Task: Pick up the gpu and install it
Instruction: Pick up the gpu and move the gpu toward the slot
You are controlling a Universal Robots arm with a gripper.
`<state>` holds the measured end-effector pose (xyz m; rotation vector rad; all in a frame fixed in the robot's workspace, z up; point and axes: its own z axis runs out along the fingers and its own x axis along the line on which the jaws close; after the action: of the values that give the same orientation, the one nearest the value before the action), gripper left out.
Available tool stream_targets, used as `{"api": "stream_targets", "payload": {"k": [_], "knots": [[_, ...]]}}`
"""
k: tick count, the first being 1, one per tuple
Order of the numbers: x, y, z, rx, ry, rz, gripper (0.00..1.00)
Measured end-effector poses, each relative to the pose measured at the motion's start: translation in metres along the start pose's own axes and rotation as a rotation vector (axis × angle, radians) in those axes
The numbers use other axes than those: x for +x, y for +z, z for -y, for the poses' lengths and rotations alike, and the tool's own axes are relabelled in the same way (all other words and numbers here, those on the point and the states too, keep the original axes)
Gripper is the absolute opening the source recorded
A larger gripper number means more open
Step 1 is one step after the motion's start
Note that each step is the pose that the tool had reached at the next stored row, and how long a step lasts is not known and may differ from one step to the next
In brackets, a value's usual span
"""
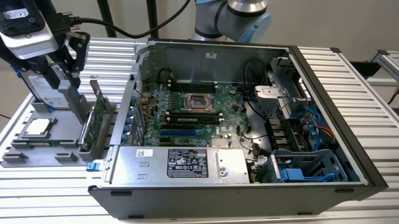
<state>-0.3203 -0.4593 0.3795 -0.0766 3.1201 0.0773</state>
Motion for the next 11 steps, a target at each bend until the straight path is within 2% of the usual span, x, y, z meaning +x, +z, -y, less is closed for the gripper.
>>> {"api": "stream_targets", "payload": {"k": [6,11], "knots": [[0.0014,0.0085,0.0003,0.0004,0.016,0.0002,1.0],[0.0022,0.0122,0.0005,0.0005,0.02,0.0,1.0]]}}
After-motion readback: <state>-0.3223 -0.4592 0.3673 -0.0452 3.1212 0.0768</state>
